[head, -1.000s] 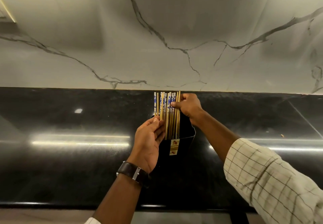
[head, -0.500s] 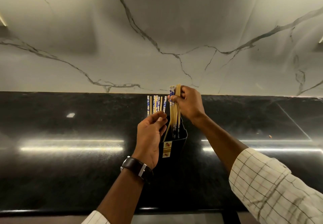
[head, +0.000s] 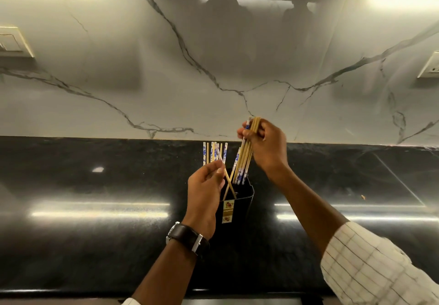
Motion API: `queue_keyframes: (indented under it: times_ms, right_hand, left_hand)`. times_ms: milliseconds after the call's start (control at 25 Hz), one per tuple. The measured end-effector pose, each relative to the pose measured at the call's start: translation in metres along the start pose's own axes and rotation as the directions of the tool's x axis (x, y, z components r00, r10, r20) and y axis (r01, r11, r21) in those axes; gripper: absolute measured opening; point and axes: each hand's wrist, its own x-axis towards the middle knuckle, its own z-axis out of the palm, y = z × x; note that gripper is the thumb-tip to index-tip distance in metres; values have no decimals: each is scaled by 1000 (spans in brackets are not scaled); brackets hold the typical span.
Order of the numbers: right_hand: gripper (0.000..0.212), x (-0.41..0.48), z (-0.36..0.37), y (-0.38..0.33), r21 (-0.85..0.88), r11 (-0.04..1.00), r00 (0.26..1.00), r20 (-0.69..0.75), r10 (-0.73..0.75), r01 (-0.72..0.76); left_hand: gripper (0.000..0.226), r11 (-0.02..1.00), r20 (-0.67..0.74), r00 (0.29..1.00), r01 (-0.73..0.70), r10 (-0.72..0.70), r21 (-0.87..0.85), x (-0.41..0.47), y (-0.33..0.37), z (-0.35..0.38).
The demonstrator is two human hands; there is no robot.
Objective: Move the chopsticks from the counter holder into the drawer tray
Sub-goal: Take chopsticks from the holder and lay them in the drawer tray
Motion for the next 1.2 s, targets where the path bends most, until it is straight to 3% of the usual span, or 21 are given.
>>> queue_keyframes:
  times_ms: [80, 160, 240, 280, 400, 520, 600, 800, 920, 1000, 1080, 1200]
  right_hand:
    - [16, -10, -18, -35, 110, 988, 992, -67, -103, 110]
    - [16, -24, -43, -69, 270, 946, 984, -67, -167, 179]
    - [14, -39, -66, -92, 427, 894, 988, 5, -152, 135]
    - [14, -45, -73, -97, 468, 880, 993, 44, -114, 80]
    - [18, -59, -94, -89, 492, 848, 975, 188, 118, -198]
    - [22, -72, -114, -68, 308, 844, 873, 370, 319, -439]
    - [20, -81, -123, -55, 199, 843, 831, 386, 401, -499]
    - [10, -96, -147, -41, 303, 802, 856, 240, 458, -514]
    - [9, -105, -159, -34, 412, 781, 879, 130, 460, -469]
    - [9, -116, -161, -27, 534, 744, 889, 29, 458, -401]
    - [14, -135, -153, -19, 735, 617, 868, -80, 490, -281]
    - [29, -175, -113, -6, 903, 414, 806, -157, 571, -118]
  left_hand:
    - [21, 959, 100, 977, -205, 188, 197, -8, 12, 9]
    - [28, 828, 255, 902, -424, 348, 368, -15, 28, 24]
    - [27, 696, 397, 821, -564, 411, 445, -23, 41, 36]
    - [25, 711, 459, 803, -571, 380, 411, -27, 45, 39]
    - [23, 890, 625, 767, -379, 149, 253, -44, 37, 33]
    - [28, 964, 683, 728, -134, -62, 230, -62, 9, 16]
    - [32, 971, 700, 695, -14, -162, 238, -69, -8, 8]
    - [34, 944, 650, 714, 49, -262, 327, -74, -28, -8]
    - [34, 944, 585, 771, 65, -253, 323, -76, -29, -14]
    - [34, 972, 461, 865, 107, -196, 211, -80, -29, -16]
    - [36, 986, 259, 954, 164, -153, -21, -85, -33, -13]
    - [37, 914, 99, 975, 223, -201, -339, -94, -41, 9]
